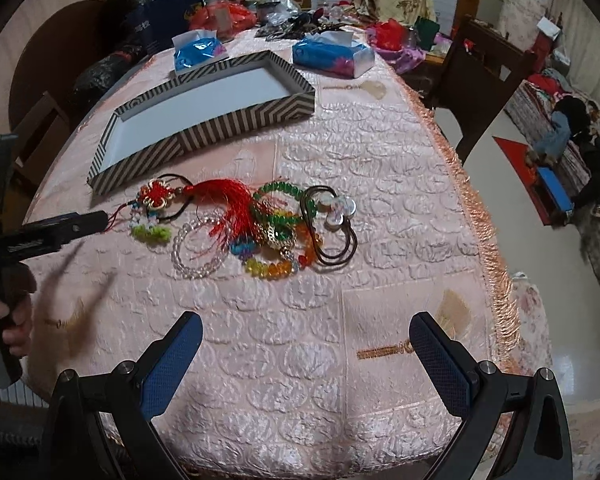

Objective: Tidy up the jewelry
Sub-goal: 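Move the left tool toward the red Chinese-knot tassel on the jewelry pile, then close the left gripper on the red knot tassel and lift it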

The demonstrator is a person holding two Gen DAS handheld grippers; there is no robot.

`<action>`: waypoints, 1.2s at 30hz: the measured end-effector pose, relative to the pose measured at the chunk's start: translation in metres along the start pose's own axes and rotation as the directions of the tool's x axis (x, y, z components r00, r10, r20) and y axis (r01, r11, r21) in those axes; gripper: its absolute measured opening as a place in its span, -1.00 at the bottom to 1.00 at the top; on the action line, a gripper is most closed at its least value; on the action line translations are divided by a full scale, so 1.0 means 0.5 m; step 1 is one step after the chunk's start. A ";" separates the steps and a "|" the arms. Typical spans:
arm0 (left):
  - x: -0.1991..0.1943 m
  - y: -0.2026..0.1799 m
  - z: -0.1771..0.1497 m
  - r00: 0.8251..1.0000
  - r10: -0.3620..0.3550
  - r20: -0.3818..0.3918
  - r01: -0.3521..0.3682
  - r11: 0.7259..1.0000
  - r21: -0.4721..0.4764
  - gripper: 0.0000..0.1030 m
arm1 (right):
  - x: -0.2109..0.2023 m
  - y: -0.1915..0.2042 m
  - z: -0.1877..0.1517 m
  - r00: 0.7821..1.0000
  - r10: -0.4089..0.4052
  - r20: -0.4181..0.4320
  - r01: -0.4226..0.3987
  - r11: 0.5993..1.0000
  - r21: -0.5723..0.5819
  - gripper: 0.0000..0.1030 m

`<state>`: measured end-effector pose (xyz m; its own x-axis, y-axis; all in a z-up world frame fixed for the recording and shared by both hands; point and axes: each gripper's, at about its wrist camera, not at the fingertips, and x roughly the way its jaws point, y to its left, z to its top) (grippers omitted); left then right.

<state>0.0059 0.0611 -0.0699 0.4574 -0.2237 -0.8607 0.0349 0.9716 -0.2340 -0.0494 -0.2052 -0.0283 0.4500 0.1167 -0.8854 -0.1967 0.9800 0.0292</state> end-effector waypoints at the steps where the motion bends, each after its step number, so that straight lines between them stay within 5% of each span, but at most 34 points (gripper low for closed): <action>1: 0.009 -0.011 0.007 1.000 -0.005 -0.006 0.005 1.000 0.021 0.72 | 0.001 -0.003 -0.005 1.000 0.007 -0.006 -0.007 1.000 -0.006 1.00; 8: 0.075 -0.053 0.067 0.996 -0.002 -0.084 0.011 0.995 0.102 0.48 | 0.002 -0.033 -0.011 1.000 0.023 -0.014 -0.023 1.000 -0.016 1.00; 10: 0.094 -0.062 0.070 0.994 0.011 -0.108 0.001 0.994 0.111 0.26 | 0.002 -0.044 -0.008 1.000 0.021 -0.011 -0.021 1.000 -0.016 1.00; 14: 0.110 -0.084 0.067 0.994 0.079 -0.072 -0.065 0.983 0.172 0.03 | 0.005 -0.065 0.000 1.000 0.009 -0.013 -0.009 1.000 0.006 1.00; 17: 0.109 -0.071 0.072 0.993 0.097 -0.064 -0.086 0.984 0.153 -0.63 | 0.006 -0.073 0.004 1.000 0.001 -0.011 -0.001 1.000 0.014 1.00; 28: 0.029 -0.062 0.066 0.998 -0.054 0.011 0.053 0.992 0.115 -0.72 | 0.013 -0.043 0.010 0.999 0.037 0.003 -0.036 0.999 -0.010 1.00; 36: 0.026 -0.025 0.043 0.998 -0.061 -0.006 0.062 0.995 0.078 -0.71 | 0.029 -0.070 0.016 0.999 0.054 -0.001 -0.054 0.995 0.089 1.00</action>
<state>0.0308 0.0479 -0.0685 0.4491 -0.2834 -0.8473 0.1319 0.9590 -0.2508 -0.0290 -0.2364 -0.0384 0.4375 0.1694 -0.8831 -0.1427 0.9827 0.1179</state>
